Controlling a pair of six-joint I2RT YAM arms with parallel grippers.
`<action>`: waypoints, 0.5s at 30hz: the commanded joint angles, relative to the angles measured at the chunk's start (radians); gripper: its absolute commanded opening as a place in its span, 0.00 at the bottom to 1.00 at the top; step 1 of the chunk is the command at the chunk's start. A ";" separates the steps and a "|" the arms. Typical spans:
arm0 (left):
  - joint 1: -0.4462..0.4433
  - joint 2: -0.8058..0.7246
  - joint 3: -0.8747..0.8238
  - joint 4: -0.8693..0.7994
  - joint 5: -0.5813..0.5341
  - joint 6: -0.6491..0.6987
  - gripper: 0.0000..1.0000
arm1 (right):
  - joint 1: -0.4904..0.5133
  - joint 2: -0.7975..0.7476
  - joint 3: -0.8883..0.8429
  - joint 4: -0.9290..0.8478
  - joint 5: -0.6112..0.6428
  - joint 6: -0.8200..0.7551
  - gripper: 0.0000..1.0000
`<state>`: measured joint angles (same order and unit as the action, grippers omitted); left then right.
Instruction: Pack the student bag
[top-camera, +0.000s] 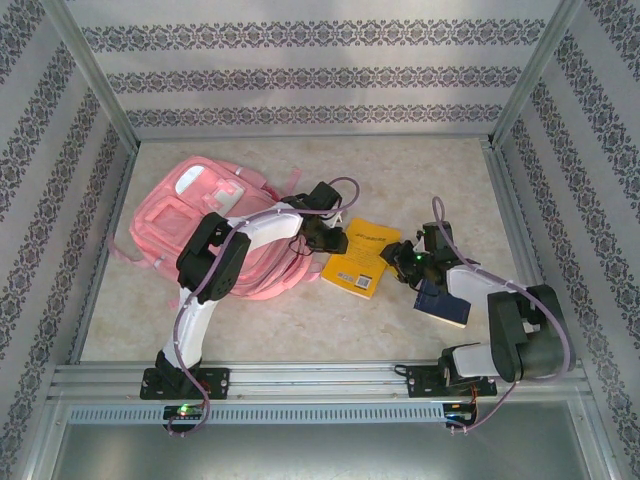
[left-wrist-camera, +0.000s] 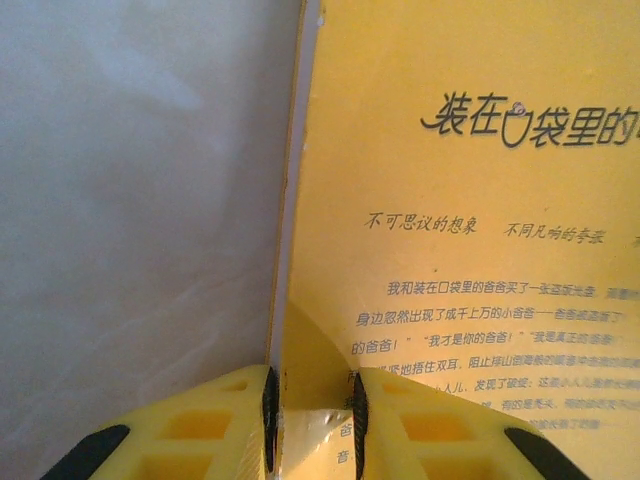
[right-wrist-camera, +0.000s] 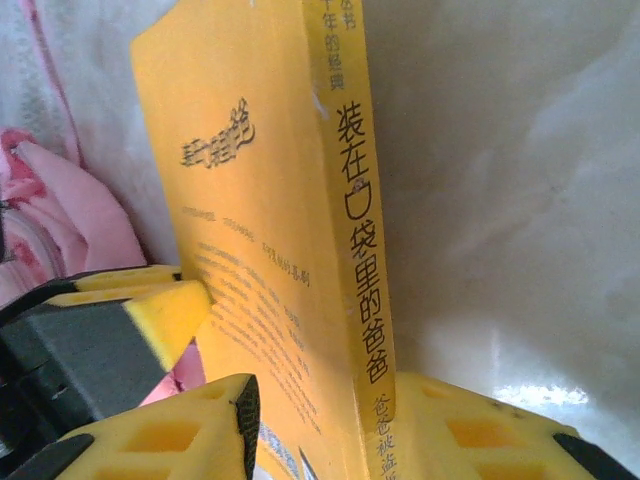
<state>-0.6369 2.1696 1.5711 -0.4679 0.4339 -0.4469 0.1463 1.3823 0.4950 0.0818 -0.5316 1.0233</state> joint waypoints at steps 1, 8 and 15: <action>-0.043 0.010 -0.048 0.045 0.134 -0.031 0.26 | 0.038 0.039 0.003 0.199 -0.132 0.038 0.40; -0.043 -0.001 -0.082 0.074 0.146 -0.051 0.26 | 0.046 0.057 -0.007 0.281 -0.137 0.085 0.39; -0.040 -0.011 -0.107 0.081 0.144 -0.054 0.25 | 0.047 -0.037 -0.033 0.299 -0.140 0.110 0.39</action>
<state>-0.6277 2.1399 1.5043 -0.3920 0.4412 -0.4805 0.1467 1.4071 0.4545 0.1867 -0.5293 1.1015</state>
